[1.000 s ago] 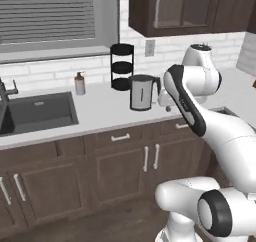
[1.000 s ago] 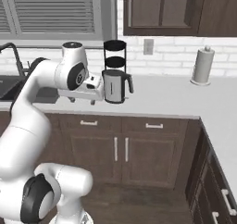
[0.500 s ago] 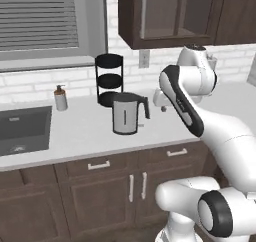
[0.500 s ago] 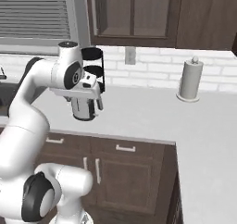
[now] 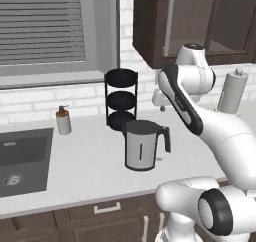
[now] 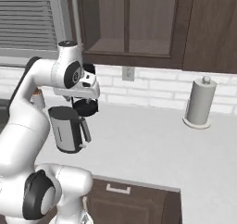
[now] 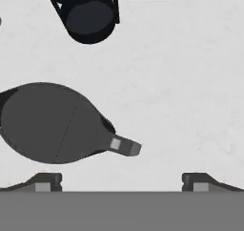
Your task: Navigate to the electric kettle.
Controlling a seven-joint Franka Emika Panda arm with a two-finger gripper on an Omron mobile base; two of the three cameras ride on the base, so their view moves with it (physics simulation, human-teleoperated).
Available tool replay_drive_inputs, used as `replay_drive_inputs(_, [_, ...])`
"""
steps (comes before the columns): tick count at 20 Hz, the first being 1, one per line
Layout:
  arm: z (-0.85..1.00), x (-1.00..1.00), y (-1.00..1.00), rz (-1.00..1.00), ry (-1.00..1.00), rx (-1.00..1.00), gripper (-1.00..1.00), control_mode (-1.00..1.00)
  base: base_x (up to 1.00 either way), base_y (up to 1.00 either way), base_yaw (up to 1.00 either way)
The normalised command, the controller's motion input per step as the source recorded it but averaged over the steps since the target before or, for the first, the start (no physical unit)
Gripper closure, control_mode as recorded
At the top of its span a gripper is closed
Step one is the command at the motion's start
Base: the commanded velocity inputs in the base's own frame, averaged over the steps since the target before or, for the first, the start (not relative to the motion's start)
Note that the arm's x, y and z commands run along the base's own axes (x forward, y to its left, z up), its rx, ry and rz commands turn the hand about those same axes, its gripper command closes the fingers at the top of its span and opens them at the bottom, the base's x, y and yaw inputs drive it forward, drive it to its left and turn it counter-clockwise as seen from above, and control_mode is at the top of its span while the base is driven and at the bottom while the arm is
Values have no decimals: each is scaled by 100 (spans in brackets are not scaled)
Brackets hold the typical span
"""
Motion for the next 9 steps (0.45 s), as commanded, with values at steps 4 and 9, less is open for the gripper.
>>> replay_drive_inputs(4, [0, 0, 0, 0, 0, 0, -100, 100, 58, 0, 1])
replay_drive_inputs(9, [0, 0, 0, 0, 0, 0, -100, 100, 56, 0, 0])
